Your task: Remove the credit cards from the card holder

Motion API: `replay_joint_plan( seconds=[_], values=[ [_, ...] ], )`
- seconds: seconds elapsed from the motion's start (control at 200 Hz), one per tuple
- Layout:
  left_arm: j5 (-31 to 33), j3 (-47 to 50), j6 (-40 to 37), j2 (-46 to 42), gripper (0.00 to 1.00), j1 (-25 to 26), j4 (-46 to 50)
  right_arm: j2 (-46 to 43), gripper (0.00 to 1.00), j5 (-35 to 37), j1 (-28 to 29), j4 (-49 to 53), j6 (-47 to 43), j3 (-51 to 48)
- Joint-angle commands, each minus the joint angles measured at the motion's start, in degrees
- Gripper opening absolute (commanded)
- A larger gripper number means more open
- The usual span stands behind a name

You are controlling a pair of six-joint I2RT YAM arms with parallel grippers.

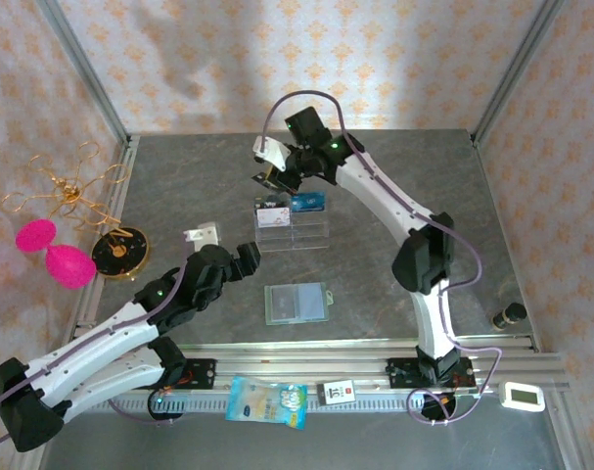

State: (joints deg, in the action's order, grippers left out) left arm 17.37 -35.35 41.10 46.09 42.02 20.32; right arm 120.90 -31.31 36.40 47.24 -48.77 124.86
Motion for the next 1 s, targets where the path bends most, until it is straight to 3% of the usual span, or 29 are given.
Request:
replay_joint_plan(
  seconds=[0.0,0.38,0.991],
  values=[
    [5.4,-2.7,-2.9,-0.5,0.99,-2.0,4.2,3.9,0.00,0.1,-0.9,10.2,-8.6,8.0],
    [-2.5,-4.2,-5.8,0.7,0.99,-13.4,3.2,6.6,0.00,-4.8,-2.1,11.9,-17.1,9.4],
    [-7.4,-2.2,-6.0,2.0,0.99,-16.1,0.4,9.3,0.00,-2.4,-2.3,7.5,-14.9,7.6]
  ],
)
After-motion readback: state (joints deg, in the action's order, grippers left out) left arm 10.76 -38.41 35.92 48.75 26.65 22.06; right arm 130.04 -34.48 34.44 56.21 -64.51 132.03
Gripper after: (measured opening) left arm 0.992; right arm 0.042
